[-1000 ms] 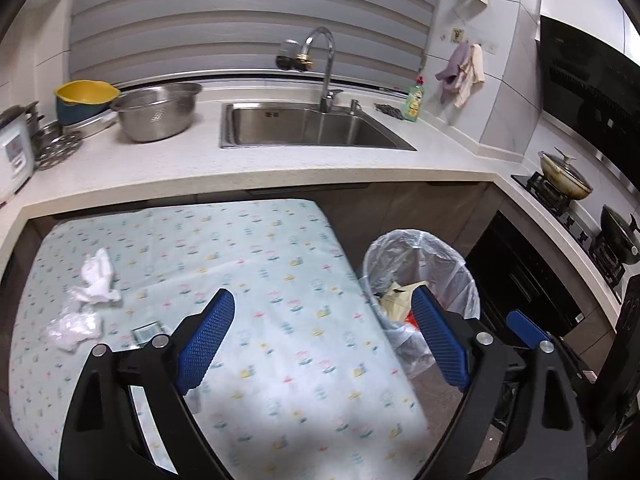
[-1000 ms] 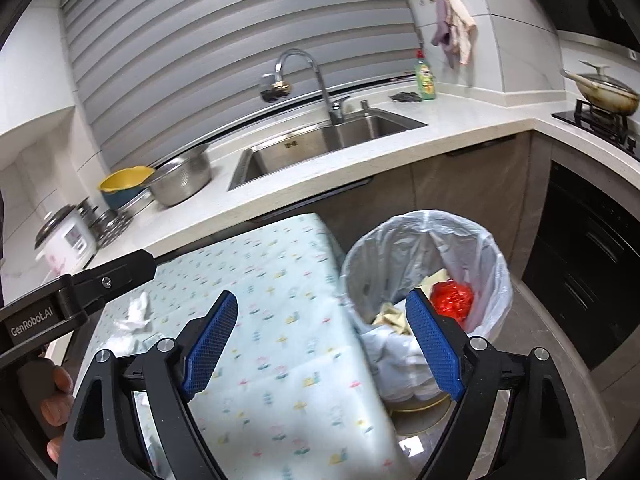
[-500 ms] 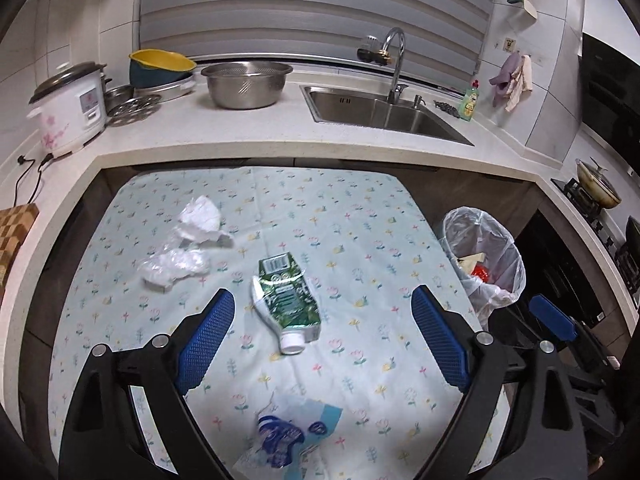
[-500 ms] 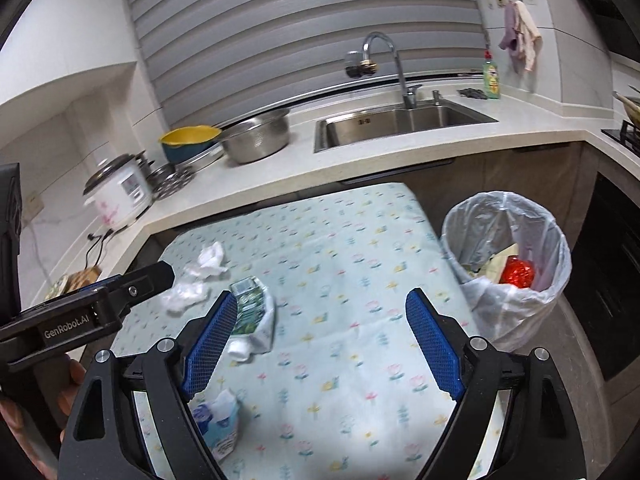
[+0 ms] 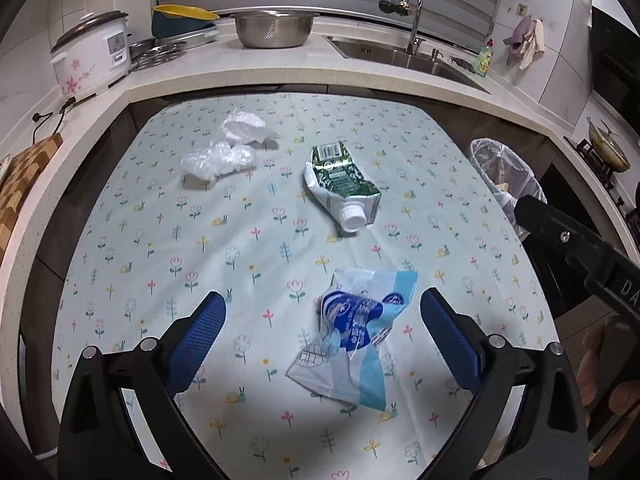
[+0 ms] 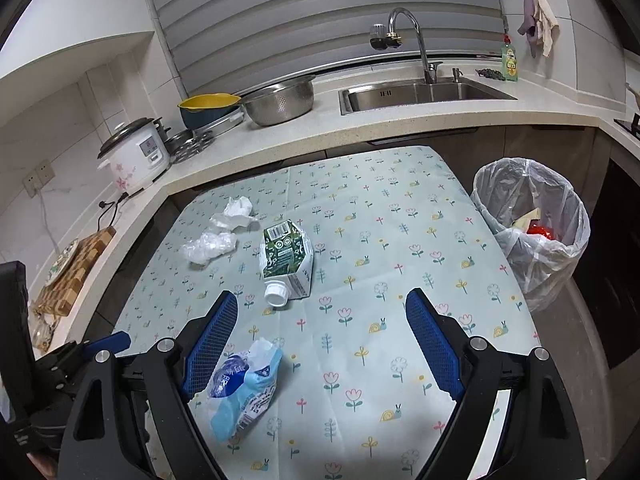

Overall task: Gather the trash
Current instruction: 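Grasp the blue-white wipes packet with the left tool and lift it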

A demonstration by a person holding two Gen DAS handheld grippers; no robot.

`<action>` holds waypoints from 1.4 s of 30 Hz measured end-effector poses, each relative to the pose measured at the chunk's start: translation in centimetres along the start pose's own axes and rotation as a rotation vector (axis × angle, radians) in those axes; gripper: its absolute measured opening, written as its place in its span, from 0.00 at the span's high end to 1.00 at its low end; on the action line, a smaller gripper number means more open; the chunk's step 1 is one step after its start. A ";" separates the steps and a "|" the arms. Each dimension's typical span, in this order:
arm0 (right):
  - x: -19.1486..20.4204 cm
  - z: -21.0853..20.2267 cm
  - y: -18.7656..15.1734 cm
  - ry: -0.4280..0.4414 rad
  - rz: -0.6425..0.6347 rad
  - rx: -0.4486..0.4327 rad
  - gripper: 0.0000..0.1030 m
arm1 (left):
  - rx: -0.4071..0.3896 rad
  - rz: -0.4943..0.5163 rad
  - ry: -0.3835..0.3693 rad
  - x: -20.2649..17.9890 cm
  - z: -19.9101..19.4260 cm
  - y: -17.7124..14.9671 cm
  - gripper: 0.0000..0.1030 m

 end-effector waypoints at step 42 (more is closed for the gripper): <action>2.3 8.6 -4.2 0.014 -0.001 0.171 0.20 | 0.101 -0.097 -0.011 3.7 6.1 -1.3 0.74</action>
Point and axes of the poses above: each gripper's, at about its wrist camera, not at the fingertips, and z roughly the way its jaws point, x to its left, y to its top, the point moved 10 cm from there along z, roughly the way its jaws point, and after that the axes turned 3 degrees about -z, right-handed, at the moved point
